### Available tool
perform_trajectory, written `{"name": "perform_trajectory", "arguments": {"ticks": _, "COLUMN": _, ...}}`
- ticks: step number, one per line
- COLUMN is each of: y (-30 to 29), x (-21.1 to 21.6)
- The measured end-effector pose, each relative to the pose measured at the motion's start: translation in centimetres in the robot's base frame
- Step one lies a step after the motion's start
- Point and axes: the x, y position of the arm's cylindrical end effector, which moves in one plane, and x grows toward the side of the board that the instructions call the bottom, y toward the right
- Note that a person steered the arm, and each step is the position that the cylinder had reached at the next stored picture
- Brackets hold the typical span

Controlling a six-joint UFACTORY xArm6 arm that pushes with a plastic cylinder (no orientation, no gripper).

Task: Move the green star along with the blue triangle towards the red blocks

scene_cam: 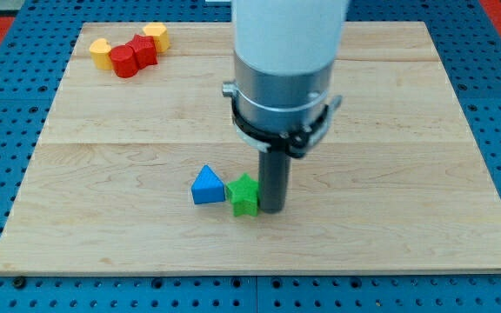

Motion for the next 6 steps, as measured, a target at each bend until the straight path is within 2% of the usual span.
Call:
{"name": "perform_trajectory", "arguments": {"ticks": 2, "y": -3.8, "x": -5.0}}
{"name": "perform_trajectory", "arguments": {"ticks": 3, "y": -4.9, "x": -5.8}}
{"name": "perform_trajectory", "arguments": {"ticks": 4, "y": -0.4, "x": -4.9}}
{"name": "perform_trajectory", "arguments": {"ticks": 5, "y": 1.0, "x": -0.6}}
{"name": "perform_trajectory", "arguments": {"ticks": 6, "y": -1.9, "x": 1.3}}
